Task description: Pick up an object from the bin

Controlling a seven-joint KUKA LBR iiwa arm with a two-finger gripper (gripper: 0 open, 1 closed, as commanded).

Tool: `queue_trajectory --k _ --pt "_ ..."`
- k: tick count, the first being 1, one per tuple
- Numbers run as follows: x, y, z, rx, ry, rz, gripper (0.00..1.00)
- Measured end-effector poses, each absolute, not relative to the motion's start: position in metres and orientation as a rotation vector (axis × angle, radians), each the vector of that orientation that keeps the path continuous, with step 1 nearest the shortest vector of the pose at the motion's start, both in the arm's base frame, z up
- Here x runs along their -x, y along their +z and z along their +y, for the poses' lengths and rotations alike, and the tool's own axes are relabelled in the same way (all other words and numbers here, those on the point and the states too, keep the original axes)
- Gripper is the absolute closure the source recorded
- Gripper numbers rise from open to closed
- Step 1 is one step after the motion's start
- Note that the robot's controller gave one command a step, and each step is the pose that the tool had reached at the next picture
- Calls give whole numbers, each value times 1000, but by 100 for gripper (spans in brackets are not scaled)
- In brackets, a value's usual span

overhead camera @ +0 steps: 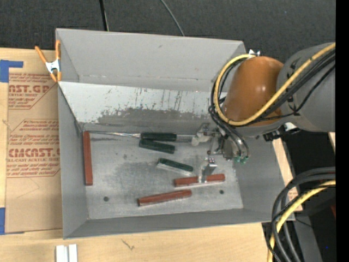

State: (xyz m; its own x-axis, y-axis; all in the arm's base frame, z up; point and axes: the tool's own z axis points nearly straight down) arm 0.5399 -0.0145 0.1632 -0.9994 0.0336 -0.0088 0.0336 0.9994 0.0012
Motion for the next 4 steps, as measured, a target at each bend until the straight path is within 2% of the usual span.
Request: queue_trajectory --k 1,2,3,4 --pt "-531 97 -28 -137 2 3134 0" --pt "-535 77 -23 -147 -2 3119 100" --pt "-535 77 -23 -147 -3 3119 100" --pt "-548 225 -38 -180 0 3131 100"
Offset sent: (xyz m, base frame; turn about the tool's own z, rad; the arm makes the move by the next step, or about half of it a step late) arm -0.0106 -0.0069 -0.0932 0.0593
